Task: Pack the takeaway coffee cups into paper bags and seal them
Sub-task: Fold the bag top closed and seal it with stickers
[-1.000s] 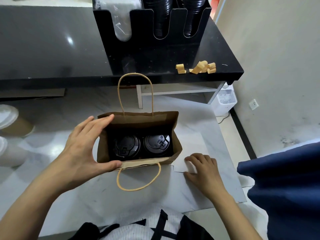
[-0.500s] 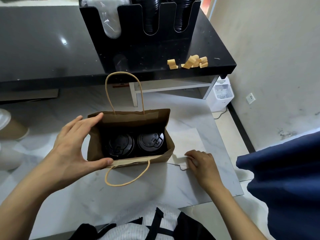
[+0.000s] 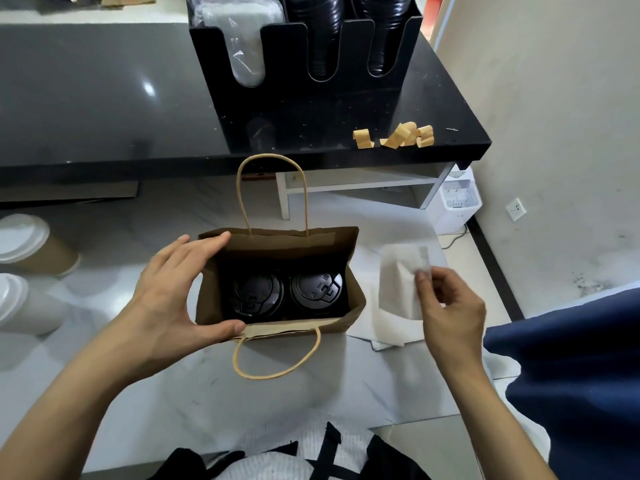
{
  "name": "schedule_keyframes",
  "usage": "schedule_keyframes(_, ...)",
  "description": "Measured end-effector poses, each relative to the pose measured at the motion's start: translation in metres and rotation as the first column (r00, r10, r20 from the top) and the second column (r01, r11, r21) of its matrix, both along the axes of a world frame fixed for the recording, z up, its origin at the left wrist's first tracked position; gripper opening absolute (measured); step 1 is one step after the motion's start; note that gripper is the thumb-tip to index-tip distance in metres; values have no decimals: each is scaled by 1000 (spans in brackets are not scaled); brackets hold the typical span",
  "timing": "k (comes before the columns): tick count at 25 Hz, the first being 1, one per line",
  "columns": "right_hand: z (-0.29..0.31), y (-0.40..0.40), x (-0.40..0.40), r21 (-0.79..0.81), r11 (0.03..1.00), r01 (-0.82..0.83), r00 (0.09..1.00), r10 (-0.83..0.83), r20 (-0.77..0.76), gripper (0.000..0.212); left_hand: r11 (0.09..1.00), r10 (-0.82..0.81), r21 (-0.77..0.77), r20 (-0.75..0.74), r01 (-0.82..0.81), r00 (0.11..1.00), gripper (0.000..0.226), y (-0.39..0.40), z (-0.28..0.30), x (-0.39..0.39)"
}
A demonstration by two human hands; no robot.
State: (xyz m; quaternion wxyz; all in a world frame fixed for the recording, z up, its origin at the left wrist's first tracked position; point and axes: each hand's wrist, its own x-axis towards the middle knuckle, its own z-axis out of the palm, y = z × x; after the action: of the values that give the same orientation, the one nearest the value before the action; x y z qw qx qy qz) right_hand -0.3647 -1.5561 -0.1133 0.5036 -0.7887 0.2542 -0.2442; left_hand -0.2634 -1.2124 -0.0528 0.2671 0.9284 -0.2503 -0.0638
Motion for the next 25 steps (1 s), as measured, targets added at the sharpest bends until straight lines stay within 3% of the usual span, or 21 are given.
schedule_keyframes(2, 36, 15, 6, -81, 996, -25, 990, 36, 140, 12, 1000, -3, -8, -1, 3, 1000, 112, 0, -1, 0)
schedule_keyframes(4, 66, 33, 10, -279, 955, -98, 950, 173, 261, 6, 1000, -2, -11, 0, 2, 1000, 112, 1, -2, 1)
schedule_keyframes(7, 84, 61, 25, -611, 762, -215, 846, 458, 274, 9, 1000, -10, -19, 3, 11, 1000, 110, 2, -4, 1)
schedule_keyframes(9, 81, 76, 44, -767, 537, -351, 775, 627, 85, 12, 1000, -8, -21, -5, 8, 1000, 109, 2, -4, 0)
schedule_keyframes(11, 75, 90, 61, -824, 258, -505, 717, 657, -234, 15, 1000, -8, -15, 0, 8, 1000, 110, 2, -3, 0)
schedule_keyframes(13, 73, 103, 70, -708, 74, -703, 625, 539, -565, 20, 1000, -3, -16, -4, 3, 1000, 109, 2, -3, 0)
schedule_keyframes(14, 73, 107, 71, -630, 47, -775, 567, 493, -660, 23, 1000, 0, -18, -7, 0, 1000, 109, 2, -4, 0)
schedule_keyframes(16, 78, 108, 70, -561, 69, -825, 520, 481, -706, 30, 1000, 7, -16, -9, -8, 1000, 109, 3, -4, 0)
schedule_keyframes(19, 81, 96, 67, -580, 193, -791, 559, 614, -557, 30, 1000, 12, -11, -19, -12, 1000, 109, 2, -3, 0)
schedule_keyframes(22, 81, 74, 58, -650, 434, -624, 708, 666, -234, 21, 1000, 8, -4, -17, -8, 1000, 110, 0, -2, 1)
schedule_keyframes(25, 80, 46, 47, -576, 688, -442, 838, 546, 9, 10, 1000, 1, 5, -20, -1, 1000, 113, 0, -2, 2)
